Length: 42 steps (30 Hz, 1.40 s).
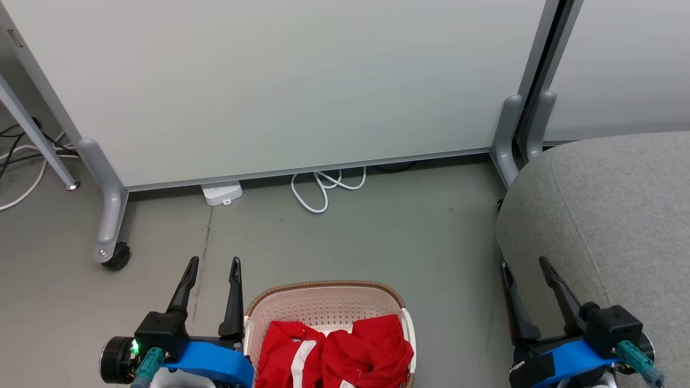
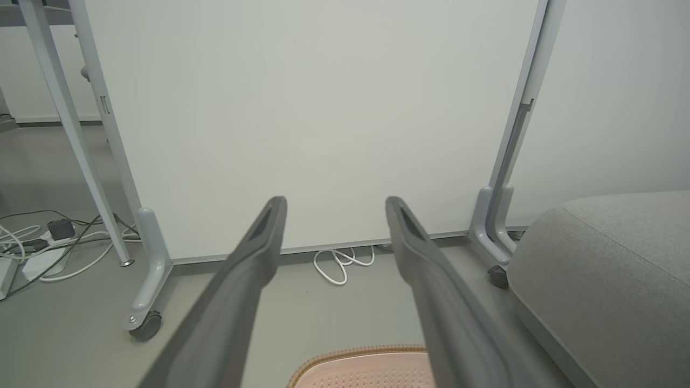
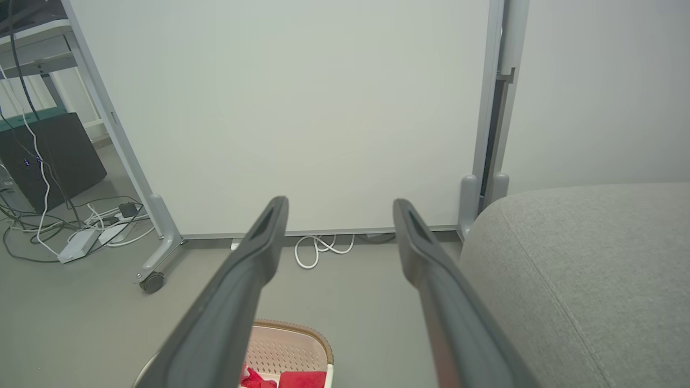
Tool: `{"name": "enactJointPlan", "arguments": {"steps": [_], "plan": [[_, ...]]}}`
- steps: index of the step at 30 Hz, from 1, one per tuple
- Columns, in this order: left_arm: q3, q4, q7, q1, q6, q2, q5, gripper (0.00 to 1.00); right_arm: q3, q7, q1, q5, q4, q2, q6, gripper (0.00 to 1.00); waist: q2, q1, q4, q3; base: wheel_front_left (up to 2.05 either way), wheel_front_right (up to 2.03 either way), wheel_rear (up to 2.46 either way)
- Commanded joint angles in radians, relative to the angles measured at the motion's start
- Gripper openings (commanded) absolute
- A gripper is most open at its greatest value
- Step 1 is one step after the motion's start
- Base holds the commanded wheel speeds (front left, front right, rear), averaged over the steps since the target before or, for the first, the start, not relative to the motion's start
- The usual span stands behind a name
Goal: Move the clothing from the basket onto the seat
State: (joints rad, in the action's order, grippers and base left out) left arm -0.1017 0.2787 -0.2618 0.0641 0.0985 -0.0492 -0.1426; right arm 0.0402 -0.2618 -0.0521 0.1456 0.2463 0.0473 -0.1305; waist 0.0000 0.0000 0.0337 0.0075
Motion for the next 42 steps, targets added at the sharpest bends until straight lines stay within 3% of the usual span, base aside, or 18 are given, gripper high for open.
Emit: {"name": "enactJointPlan", "arguments": {"steps": [1,9,18,42], "plan": [[0.003,0.001,-0.005,0.013,0.002,-0.002,-0.001,1.00,0.000,-0.005,0.010,-0.006,0.003,0.006,0.000,1.00,0.0000,0.0000,0.000,0.000,0.00,0.00,0.00],[-0.033,0.025,-0.005,0.048,0.018,-0.002,0.041,1.00,0.000,-0.005,0.007,-0.007,0.003,0.006,0.000,1.00,0.0000,0.0000,0.002,0.009,0.00,0.00,0.00],[-0.136,0.109,-0.004,0.167,0.034,-0.039,0.063,1.00,0.004,-0.005,-0.030,-0.020,-0.007,0.006,0.000,1.00,0.0000,0.0000,-0.026,0.072,0.00,0.00,0.00],[-0.704,0.474,-0.004,0.619,0.032,-0.230,-0.124,1.00,0.032,-0.004,-0.227,-0.035,-0.056,0.004,0.000,1.00,0.0000,0.0000,-0.160,0.425,0.00,0.00,0.00]]}}
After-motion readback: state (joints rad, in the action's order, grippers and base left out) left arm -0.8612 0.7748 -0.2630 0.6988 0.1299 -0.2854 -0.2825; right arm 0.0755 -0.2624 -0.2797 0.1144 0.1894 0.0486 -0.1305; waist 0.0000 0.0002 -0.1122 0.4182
